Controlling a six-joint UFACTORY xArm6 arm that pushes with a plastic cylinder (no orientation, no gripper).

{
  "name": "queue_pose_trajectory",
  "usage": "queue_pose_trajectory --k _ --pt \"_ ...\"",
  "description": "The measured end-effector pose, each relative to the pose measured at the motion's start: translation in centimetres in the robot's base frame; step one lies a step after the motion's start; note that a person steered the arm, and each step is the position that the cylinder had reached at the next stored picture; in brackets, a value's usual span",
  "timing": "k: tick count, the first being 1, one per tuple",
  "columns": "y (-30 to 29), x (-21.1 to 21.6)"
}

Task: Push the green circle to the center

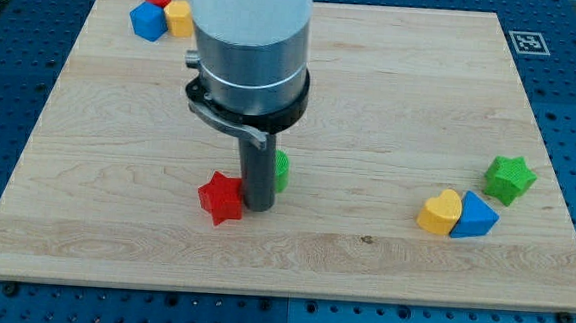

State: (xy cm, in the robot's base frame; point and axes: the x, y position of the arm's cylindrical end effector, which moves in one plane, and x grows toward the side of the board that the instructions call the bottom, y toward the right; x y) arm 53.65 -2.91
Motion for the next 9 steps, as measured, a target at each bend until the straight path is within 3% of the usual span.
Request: queue_pose_trajectory --k 4,9 --pt "2.0 -1.6" --pt "-0.4 -8.6"
